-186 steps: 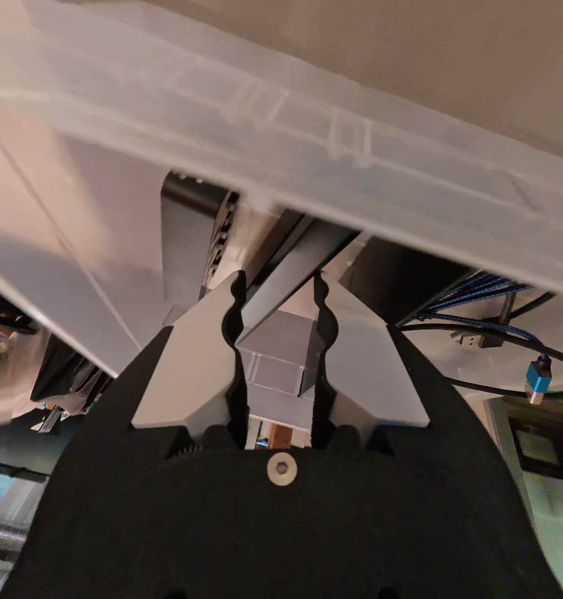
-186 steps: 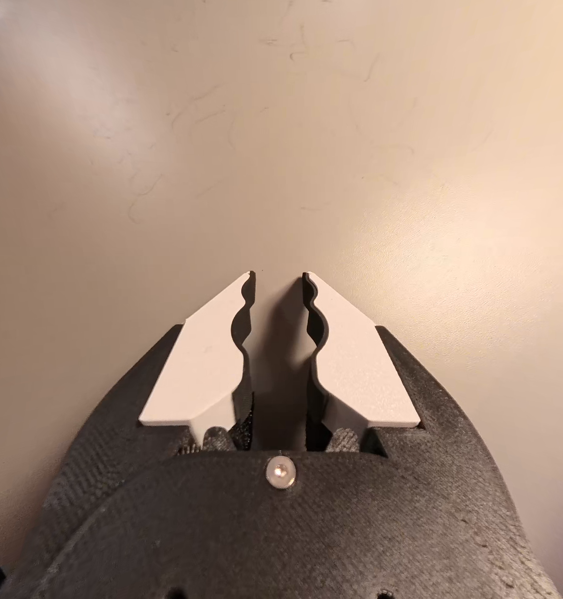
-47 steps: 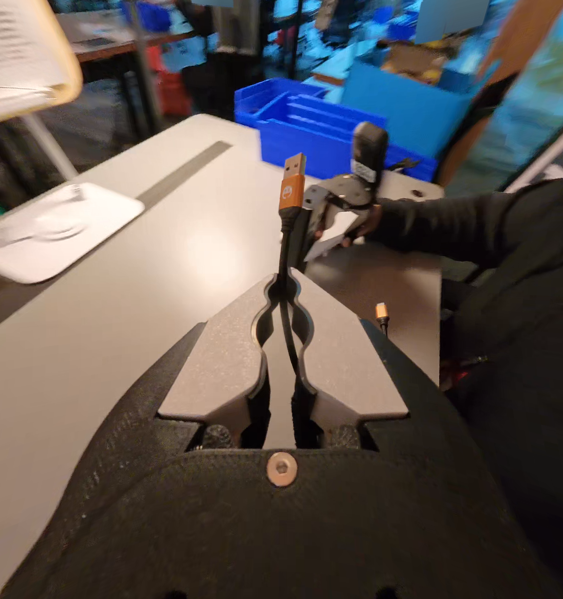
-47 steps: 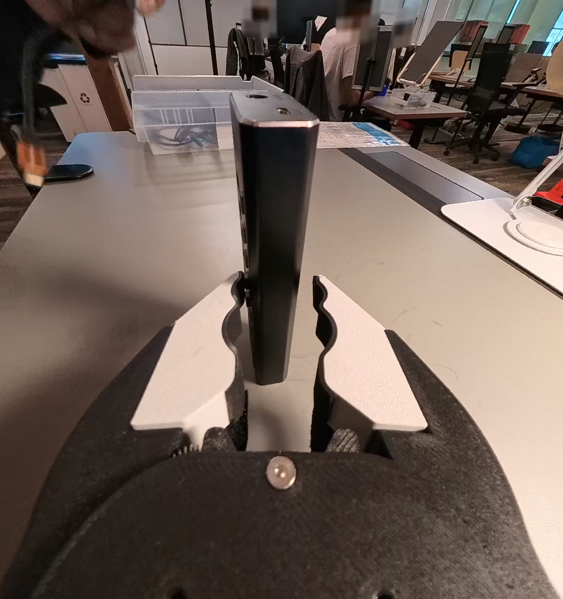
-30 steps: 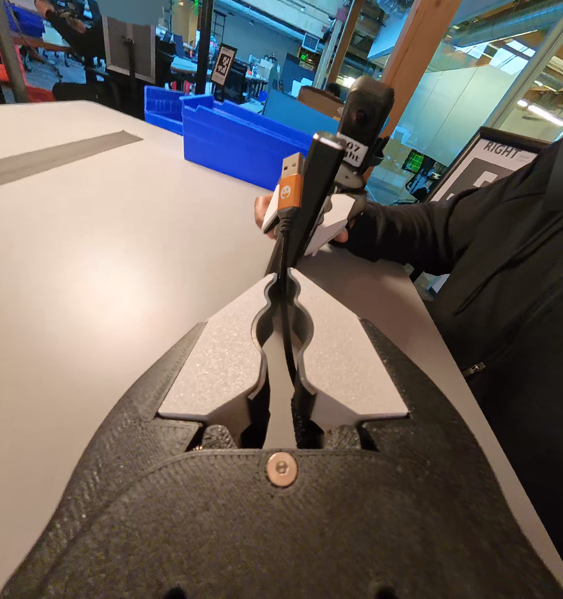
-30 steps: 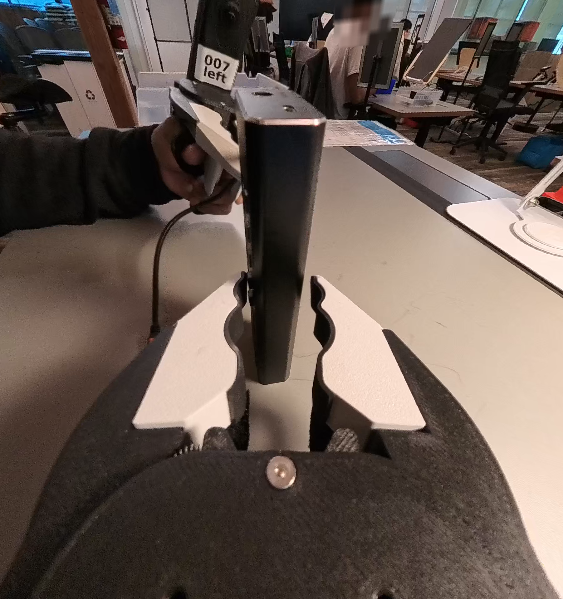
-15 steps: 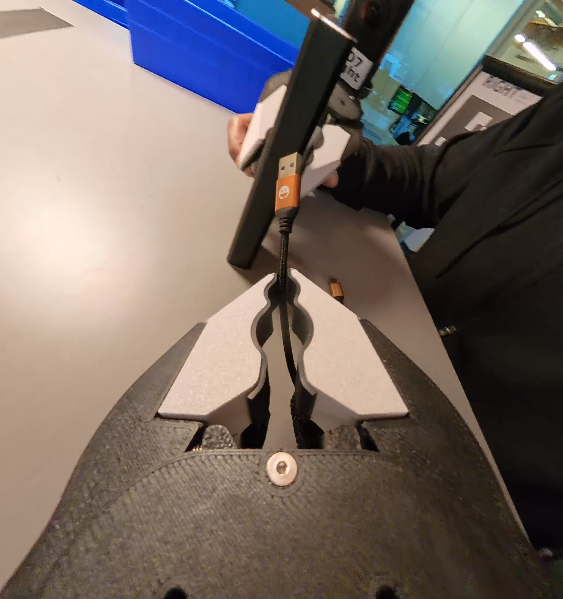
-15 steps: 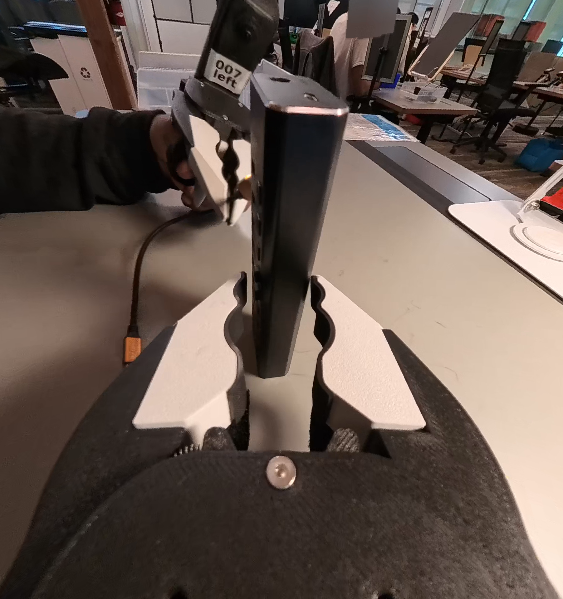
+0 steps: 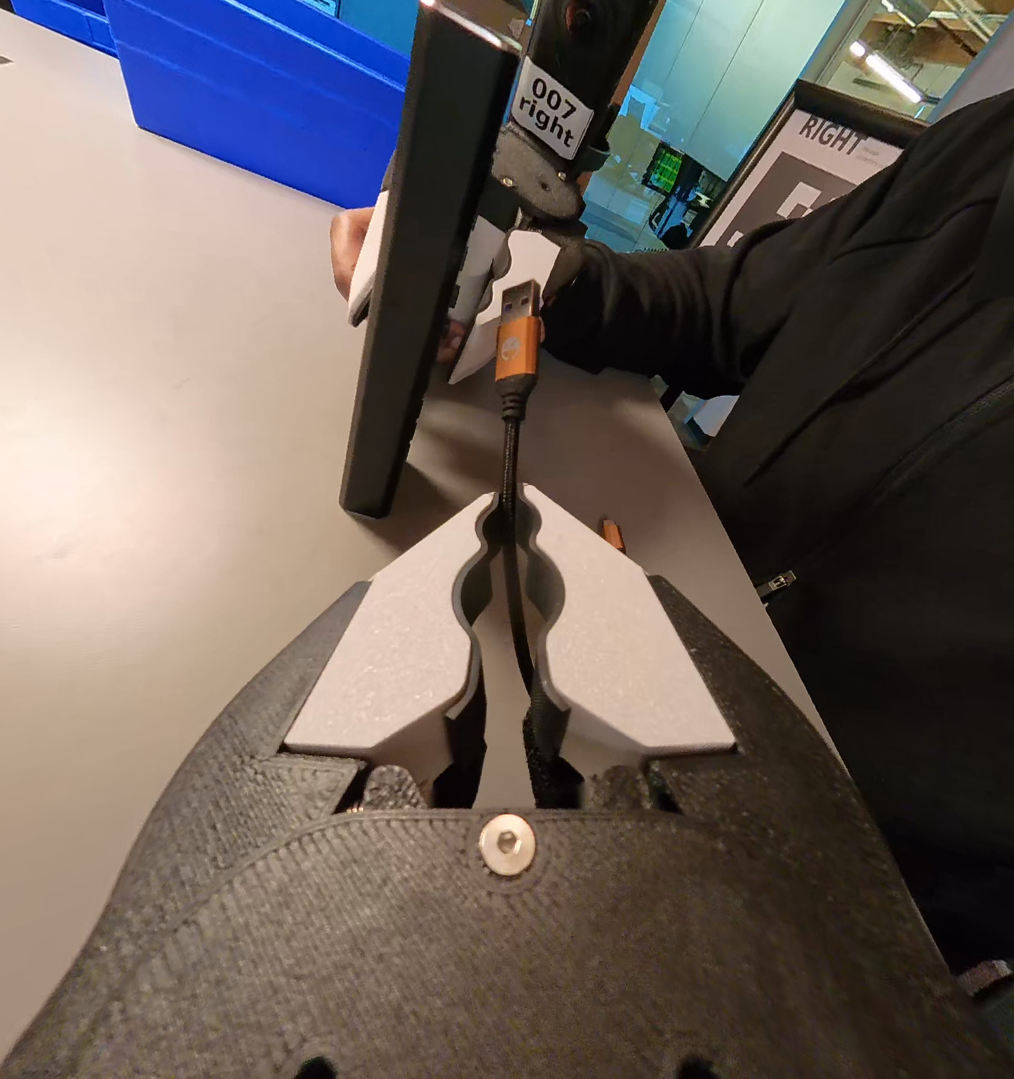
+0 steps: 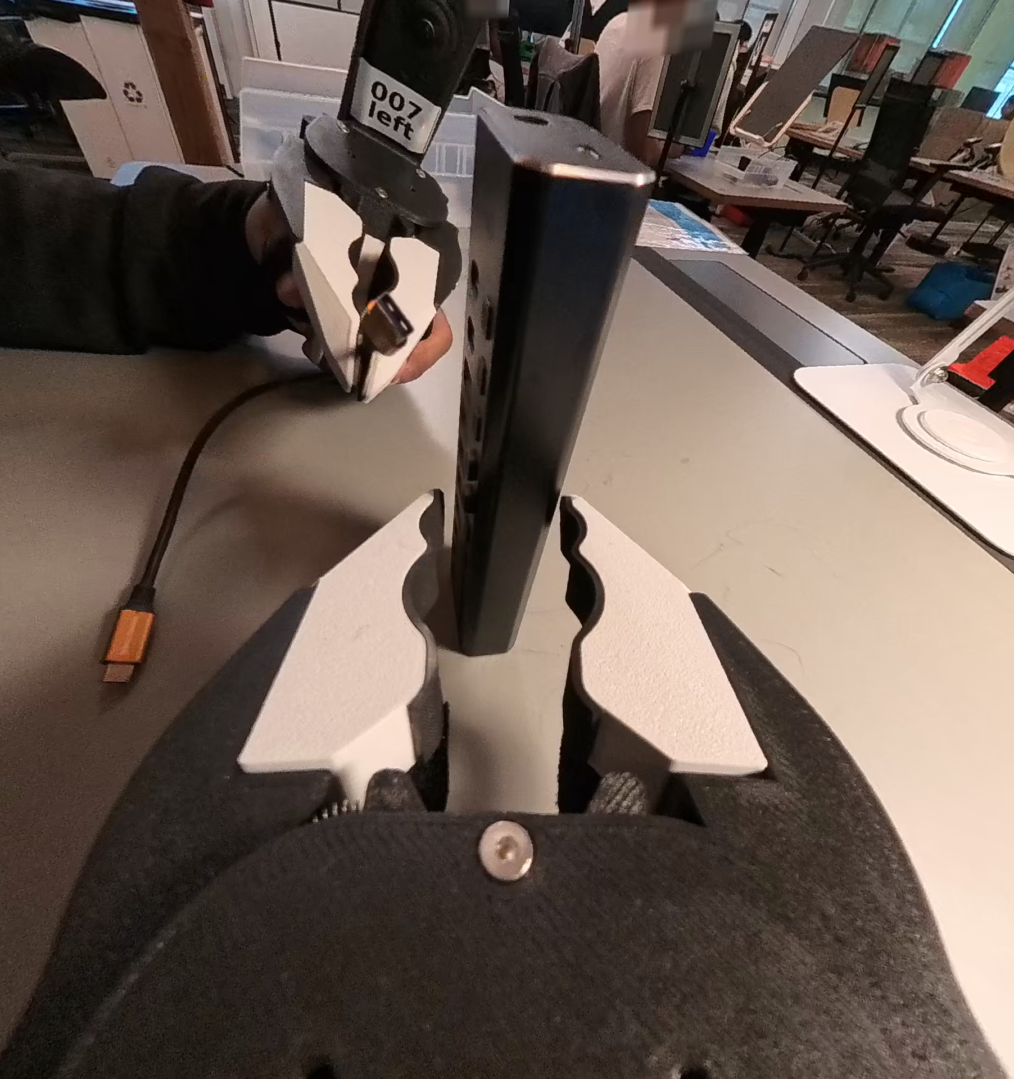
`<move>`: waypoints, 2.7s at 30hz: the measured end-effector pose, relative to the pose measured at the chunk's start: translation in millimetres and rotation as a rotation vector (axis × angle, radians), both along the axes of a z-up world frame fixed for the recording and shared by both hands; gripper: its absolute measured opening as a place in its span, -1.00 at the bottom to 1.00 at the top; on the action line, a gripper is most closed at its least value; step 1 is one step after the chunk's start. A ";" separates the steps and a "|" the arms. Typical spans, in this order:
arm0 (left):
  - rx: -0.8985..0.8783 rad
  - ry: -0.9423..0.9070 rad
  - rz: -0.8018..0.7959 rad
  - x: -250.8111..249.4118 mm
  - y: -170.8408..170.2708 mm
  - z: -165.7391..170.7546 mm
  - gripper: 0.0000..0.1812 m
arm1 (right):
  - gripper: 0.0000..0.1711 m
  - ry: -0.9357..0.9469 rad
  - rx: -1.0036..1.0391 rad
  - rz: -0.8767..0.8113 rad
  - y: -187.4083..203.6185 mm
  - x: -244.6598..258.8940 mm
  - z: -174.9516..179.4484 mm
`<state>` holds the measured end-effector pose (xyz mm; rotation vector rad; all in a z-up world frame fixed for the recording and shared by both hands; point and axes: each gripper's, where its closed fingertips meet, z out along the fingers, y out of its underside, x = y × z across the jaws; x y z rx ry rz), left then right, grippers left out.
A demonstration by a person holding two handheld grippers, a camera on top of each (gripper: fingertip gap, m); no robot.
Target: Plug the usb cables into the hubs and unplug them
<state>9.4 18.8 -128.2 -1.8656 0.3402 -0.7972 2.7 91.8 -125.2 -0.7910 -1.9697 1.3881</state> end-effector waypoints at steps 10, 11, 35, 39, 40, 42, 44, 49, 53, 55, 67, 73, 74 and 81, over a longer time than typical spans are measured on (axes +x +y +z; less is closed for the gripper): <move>0.013 -0.015 0.020 6.1 1.5 2.7 -0.94 | -0.54 0.003 0.009 -0.004 2.2 1.9 -0.4; 0.014 -0.020 0.025 6.8 1.5 3.2 -0.94 | -0.54 0.003 0.013 -0.006 2.5 1.9 -0.6; 0.237 -0.587 0.022 96.8 14.8 61.1 -0.95 | -0.65 0.230 -0.221 0.276 -35.7 80.4 62.8; 0.212 -0.628 -0.024 103.4 22.8 61.7 -0.95 | -0.58 0.191 -0.333 0.343 -43.1 86.8 69.9; 0.207 -0.633 -0.035 105.0 23.3 61.7 -0.95 | -0.58 0.185 -0.363 0.354 -44.4 88.2 73.0; 0.195 -0.636 -0.039 105.8 24.3 60.5 -0.95 | -0.58 0.171 -0.404 0.352 -45.8 86.7 77.3; 0.189 -0.646 -0.032 104.1 24.8 60.1 -0.95 | -0.59 0.144 -0.435 0.339 -46.7 82.5 78.3; 0.108 -0.683 0.001 100.4 31.7 51.9 -0.95 | -0.85 0.061 -0.544 0.294 -47.2 68.1 77.3; 0.094 -0.644 0.152 83.7 40.2 44.0 -0.63 | -0.92 -0.057 -0.573 0.197 -43.3 52.8 67.9; 0.128 -0.585 0.228 71.7 40.4 43.8 -0.56 | -0.93 -0.118 -0.574 0.118 -38.7 43.6 59.1; 0.083 -0.455 0.294 67.6 46.1 30.9 -0.93 | -0.87 -0.222 -0.606 0.087 -46.6 40.8 38.3; 0.047 -0.529 0.323 66.6 44.3 29.4 -0.94 | -0.71 -0.135 -0.488 0.036 -36.9 37.0 36.7; 0.048 -0.553 0.327 65.9 43.7 30.4 -0.94 | -0.70 -0.142 -0.504 0.035 -34.8 36.6 37.8; -0.016 -0.621 0.340 70.3 42.8 24.7 -0.93 | -0.79 -0.234 -0.612 0.040 -29.0 35.0 35.9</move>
